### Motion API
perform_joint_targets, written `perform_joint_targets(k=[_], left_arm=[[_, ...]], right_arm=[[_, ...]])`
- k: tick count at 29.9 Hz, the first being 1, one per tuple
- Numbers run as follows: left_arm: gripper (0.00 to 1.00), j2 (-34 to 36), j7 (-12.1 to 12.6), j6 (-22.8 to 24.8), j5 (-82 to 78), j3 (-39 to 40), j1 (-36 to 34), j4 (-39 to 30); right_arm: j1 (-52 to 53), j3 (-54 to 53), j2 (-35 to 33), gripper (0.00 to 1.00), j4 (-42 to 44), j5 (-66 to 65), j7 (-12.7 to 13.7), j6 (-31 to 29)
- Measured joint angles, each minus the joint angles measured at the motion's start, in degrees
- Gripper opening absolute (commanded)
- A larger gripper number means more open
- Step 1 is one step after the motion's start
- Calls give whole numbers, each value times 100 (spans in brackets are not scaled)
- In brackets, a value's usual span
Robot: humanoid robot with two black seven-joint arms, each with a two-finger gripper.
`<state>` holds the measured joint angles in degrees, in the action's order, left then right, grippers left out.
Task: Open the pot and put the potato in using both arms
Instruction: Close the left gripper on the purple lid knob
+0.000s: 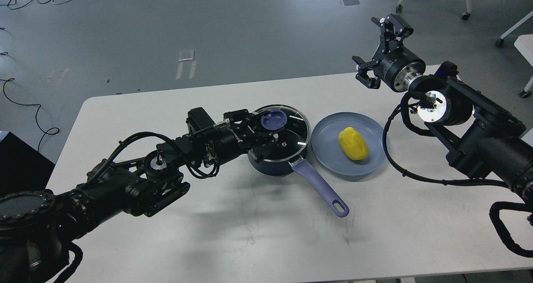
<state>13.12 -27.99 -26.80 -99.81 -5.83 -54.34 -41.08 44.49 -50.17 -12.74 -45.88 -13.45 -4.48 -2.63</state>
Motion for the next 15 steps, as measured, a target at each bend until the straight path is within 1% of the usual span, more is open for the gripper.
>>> perform_joint_targets(k=[6, 12, 15], left_arm=[[45, 103, 0, -115, 23, -32, -36, -162], [45, 414, -2, -123, 54, 15, -90, -735], [45, 471, -2, -123, 59, 38, -112, -838]], right_arm=[[-2, 12, -1, 100, 0, 0, -1, 0], [-6, 16, -1, 100, -4, 0, -5, 0], [-10, 18, -1, 100, -9, 0, -5, 0]])
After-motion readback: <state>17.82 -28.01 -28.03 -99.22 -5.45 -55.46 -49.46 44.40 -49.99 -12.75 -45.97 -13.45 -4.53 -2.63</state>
